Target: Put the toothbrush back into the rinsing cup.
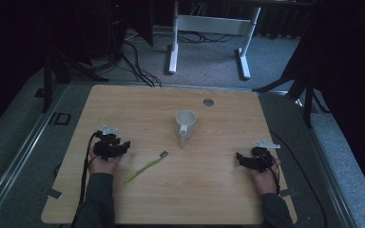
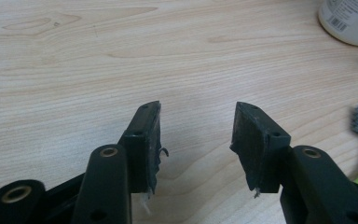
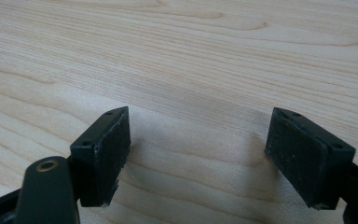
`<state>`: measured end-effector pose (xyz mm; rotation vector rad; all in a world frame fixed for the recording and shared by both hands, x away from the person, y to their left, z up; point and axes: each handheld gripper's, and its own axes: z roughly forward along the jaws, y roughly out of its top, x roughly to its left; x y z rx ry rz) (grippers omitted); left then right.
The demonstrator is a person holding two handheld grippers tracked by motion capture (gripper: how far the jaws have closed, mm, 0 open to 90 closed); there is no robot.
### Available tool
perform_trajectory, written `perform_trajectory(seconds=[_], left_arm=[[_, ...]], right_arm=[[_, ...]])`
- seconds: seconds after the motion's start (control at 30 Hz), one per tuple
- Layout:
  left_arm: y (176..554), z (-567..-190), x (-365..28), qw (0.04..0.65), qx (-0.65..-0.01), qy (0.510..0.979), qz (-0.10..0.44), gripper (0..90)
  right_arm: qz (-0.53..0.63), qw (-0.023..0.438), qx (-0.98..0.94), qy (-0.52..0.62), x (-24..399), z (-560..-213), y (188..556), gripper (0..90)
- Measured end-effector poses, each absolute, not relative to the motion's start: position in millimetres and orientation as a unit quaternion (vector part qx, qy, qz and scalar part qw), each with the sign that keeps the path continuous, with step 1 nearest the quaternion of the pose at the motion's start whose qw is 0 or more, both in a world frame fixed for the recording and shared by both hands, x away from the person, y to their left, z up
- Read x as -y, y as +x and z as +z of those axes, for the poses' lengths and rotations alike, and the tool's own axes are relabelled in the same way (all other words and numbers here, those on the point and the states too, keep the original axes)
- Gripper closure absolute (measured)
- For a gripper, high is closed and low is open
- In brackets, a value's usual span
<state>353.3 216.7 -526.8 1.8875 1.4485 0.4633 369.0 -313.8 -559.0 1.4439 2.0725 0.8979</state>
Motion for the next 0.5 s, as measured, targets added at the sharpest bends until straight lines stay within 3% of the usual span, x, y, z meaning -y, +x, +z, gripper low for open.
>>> perform_trajectory(seconds=[0.5], left_arm=[[348, -504, -207, 0.361, -0.521, 0.748, 0.197, 48.6]], right_arm=[[0.326, 0.229, -0.753, 0.524, 314, -559, 369, 21.6]])
